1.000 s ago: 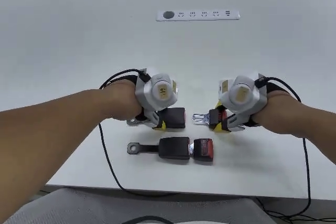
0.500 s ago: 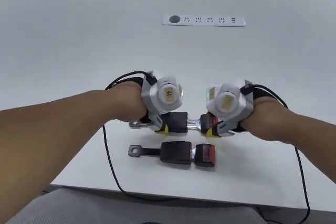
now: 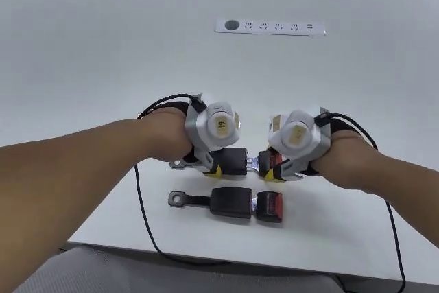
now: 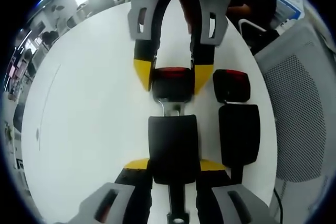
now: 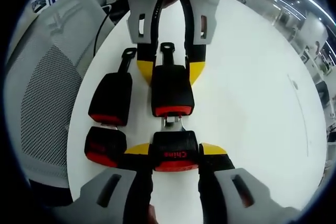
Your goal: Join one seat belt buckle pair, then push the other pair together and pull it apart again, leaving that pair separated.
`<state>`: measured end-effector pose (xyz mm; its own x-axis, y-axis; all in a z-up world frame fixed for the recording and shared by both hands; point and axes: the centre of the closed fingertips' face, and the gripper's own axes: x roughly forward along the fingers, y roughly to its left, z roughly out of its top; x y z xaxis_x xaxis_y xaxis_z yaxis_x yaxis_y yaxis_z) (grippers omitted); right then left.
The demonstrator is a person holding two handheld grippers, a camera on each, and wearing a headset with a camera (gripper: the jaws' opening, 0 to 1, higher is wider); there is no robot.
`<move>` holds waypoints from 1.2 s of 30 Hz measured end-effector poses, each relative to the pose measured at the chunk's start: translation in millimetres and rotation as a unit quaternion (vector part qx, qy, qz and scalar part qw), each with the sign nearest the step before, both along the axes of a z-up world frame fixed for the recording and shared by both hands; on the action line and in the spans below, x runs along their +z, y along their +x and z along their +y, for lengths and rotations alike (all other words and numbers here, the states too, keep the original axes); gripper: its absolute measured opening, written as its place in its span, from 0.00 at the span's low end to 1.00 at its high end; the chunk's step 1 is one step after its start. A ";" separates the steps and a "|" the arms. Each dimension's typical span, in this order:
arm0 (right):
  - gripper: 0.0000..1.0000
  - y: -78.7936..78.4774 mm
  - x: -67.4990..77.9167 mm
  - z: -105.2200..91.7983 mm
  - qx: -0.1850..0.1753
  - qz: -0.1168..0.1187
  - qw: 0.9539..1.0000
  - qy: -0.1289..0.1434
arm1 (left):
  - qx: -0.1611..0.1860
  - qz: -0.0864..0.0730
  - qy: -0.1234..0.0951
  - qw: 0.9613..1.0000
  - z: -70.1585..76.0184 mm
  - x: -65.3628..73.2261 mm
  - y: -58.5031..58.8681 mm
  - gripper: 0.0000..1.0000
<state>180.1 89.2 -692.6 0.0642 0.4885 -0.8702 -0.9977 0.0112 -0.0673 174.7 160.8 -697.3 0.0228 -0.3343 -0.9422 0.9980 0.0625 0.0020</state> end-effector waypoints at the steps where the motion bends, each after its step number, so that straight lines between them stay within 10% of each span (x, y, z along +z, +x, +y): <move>1: 0.32 0.9 -0.2 1.2 -0.001 0.000 1.000 0.000 | -0.001 0.000 0.000 1.000 -0.1 0.5 -0.3 0.32; 24: 0.32 -2.6 1.1 12.2 -0.008 -0.002 1.000 -0.013 | 0.013 0.000 -0.003 1.000 1.6 0.5 1.0 0.32; 36: 0.33 -4.3 0.5 -21.6 -0.011 -0.007 1.000 -0.021 | 0.020 0.000 -0.014 1.000 1.6 2.2 -0.4 0.32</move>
<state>175.9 67.6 -692.1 0.0876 0.4504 -0.8885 -0.9961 0.0309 -0.0826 174.3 162.4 -695.1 0.0377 -0.3597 -0.9323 0.9947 0.1029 0.0006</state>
